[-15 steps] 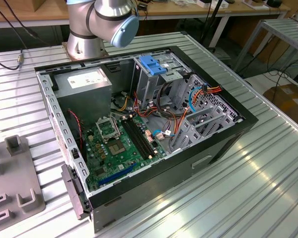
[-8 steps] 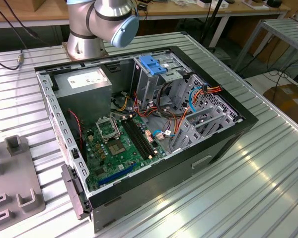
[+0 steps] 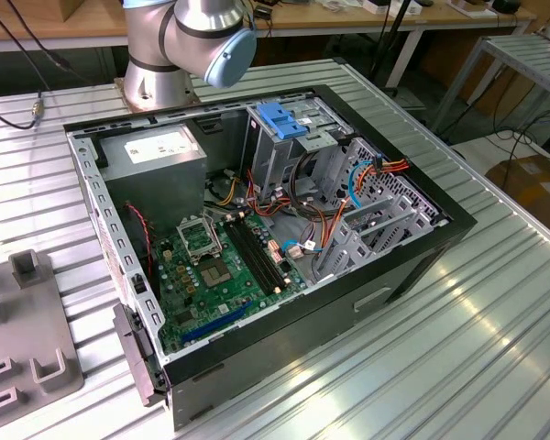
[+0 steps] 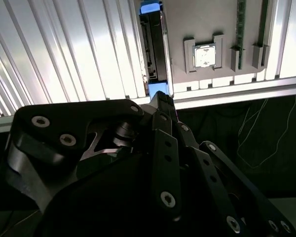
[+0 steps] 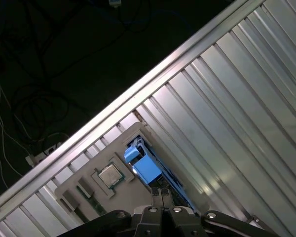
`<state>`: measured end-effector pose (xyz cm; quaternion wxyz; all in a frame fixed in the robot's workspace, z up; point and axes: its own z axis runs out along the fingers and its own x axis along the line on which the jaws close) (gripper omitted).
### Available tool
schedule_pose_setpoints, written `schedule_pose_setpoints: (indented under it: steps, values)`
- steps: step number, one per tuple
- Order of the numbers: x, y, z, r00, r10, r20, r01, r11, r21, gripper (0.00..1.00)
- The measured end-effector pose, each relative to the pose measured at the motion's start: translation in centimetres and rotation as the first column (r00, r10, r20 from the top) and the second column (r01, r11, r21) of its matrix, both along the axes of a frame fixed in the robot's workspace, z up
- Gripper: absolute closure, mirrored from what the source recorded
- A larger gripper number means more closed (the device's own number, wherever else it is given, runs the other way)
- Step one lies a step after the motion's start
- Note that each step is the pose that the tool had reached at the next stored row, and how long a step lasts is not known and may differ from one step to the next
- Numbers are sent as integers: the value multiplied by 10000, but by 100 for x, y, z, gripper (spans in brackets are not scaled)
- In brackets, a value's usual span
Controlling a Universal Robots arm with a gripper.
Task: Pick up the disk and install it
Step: 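Pick up the disk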
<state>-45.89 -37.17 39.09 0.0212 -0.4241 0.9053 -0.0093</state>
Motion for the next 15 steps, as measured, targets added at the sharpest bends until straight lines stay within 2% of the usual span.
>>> schedule_pose_setpoints:
  steps: [5,8,11,15]
  values:
    - [0,0,0,9997,235,0,-235,9997,0,90]
    - [0,0,0,9973,733,0,-733,9973,0,90]
    - [0,0,-2,9911,1329,0,-1329,9911,0,90]
    - [0,-1,-3,9790,2038,0,-2038,9790,0,90]
